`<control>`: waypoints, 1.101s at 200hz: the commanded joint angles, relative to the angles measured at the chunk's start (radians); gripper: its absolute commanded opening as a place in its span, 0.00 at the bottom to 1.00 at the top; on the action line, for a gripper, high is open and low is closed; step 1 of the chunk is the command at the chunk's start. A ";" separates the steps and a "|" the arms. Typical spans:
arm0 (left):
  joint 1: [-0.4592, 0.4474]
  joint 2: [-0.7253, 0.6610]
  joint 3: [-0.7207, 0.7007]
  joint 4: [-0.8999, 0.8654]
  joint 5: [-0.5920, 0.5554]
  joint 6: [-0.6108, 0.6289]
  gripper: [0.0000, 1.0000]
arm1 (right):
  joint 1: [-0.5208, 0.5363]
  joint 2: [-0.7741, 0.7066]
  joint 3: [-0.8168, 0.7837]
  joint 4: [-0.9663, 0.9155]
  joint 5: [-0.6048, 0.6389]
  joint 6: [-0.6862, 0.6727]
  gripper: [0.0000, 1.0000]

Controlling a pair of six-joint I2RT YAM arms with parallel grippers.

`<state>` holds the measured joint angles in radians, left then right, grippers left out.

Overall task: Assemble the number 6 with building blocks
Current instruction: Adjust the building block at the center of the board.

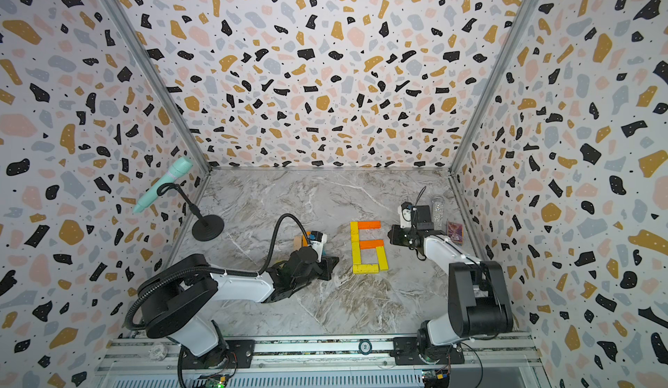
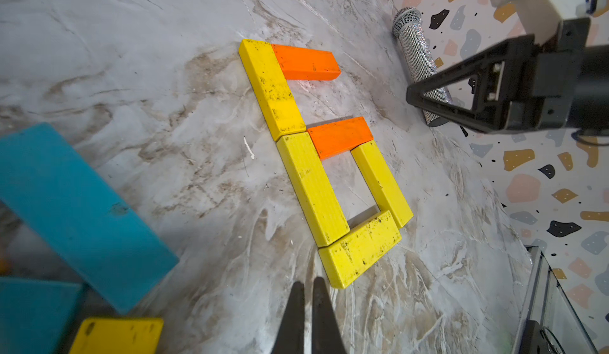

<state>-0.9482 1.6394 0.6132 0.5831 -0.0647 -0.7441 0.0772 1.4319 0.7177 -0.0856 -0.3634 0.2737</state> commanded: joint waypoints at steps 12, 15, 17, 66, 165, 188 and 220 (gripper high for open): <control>0.003 0.036 0.001 0.061 0.039 0.002 0.00 | 0.002 -0.068 -0.121 0.021 -0.039 0.063 0.16; 0.002 0.039 0.000 0.061 0.041 0.001 0.00 | 0.002 -0.070 -0.128 0.022 -0.040 0.063 0.16; 0.002 0.041 -0.001 0.063 0.042 0.000 0.00 | 0.002 -0.070 -0.134 0.021 -0.041 0.064 0.16; -0.010 0.074 -0.003 0.087 0.074 -0.012 0.00 | 0.033 -0.064 -0.198 0.021 -0.044 0.071 0.15; -0.025 0.163 0.025 0.088 0.108 -0.014 0.00 | 0.014 -0.129 -0.218 -0.027 0.025 0.073 0.17; -0.027 0.200 0.051 0.104 0.127 -0.018 0.00 | 0.006 -0.155 -0.170 -0.062 0.026 0.061 0.17; -0.040 0.217 0.068 0.110 0.138 -0.029 0.00 | 0.006 -0.133 -0.143 -0.079 -0.002 0.035 0.17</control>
<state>-0.9741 1.8431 0.6559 0.6670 0.0505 -0.7631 0.0856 1.3033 0.5293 -0.1215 -0.3489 0.3424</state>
